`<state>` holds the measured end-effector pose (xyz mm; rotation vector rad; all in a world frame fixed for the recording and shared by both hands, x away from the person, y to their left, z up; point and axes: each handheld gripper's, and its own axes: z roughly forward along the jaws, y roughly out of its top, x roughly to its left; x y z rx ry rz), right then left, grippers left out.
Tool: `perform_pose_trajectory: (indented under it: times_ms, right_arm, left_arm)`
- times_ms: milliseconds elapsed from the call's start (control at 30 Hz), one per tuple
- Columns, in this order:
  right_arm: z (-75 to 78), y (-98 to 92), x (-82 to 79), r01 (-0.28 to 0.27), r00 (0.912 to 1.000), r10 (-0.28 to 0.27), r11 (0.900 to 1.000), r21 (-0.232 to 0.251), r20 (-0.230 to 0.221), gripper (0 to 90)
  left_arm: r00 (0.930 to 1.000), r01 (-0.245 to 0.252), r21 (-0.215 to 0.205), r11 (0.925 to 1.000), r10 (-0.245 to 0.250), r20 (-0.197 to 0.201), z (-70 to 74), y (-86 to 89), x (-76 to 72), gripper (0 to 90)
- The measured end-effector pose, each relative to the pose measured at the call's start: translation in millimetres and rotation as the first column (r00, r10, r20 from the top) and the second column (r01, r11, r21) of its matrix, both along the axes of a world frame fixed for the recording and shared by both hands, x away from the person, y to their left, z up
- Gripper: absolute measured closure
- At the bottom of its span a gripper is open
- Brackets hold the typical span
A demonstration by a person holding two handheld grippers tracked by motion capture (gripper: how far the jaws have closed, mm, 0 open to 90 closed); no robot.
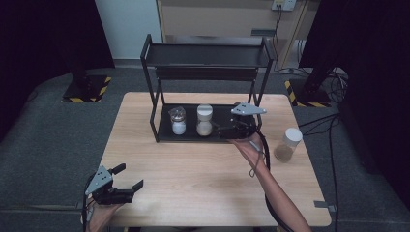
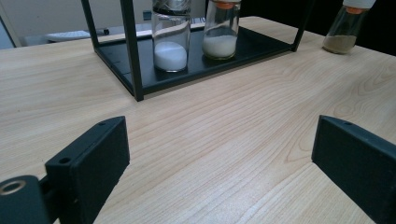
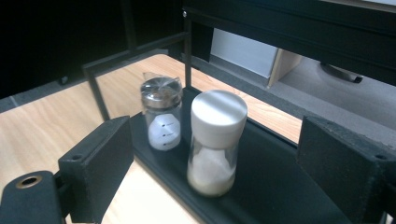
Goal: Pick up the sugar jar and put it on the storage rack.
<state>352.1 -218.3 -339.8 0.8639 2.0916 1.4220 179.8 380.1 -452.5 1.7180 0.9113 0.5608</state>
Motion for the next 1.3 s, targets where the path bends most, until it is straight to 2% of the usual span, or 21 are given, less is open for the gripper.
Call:
perform_pose_trajectory:
  times_ms: [233,367,567,833,1100,1300]
  right_arm:
    - [2.0,-22.7,-27.8,-0.009,0.9998,0.009,1.000,0.013,0.017,11.1]
    - [-4.7,-35.7,-43.7,-0.007,0.9997,0.006,0.999,0.034,0.021,11.1]
    - [-16.5,-54.4,-63.9,0.008,1.0000,-0.008,0.999,0.054,0.006,11.0]
    - [-30.0,-78.8,-88.2,0.036,0.9993,-0.036,0.998,0.059,-0.009,10.8]
    - [-46.5,-95.6,-110.5,0.066,0.9975,-0.064,0.995,0.073,-0.032,10.6]
    - [-58.7,-101.2,-127.6,0.090,0.9953,-0.087,0.995,0.052,-0.042,10.7]
  left_arm:
    - [1.0000,0.000,-0.002,1.0000,0.000,0.002,-0.1,0.6,-0.3,3.1]
    - [1.0000,0.003,-0.002,1.0000,-0.003,0.002,-0.1,0.6,-0.2,3.2]
    - [1.0000,0.005,-0.002,1.0000,-0.005,0.001,0.1,0.6,-0.1,3.2]
    - [0.9999,0.011,0.000,0.9999,-0.011,-0.001,0.4,0.1,0.5,3.2]
    - [0.9999,0.011,0.002,0.9999,-0.011,0.000,0.5,-0.6,0.4,3.2]
    - [0.9999,0.012,0.002,0.9999,-0.012,-0.002,0.5,-0.8,0.8,3.2]
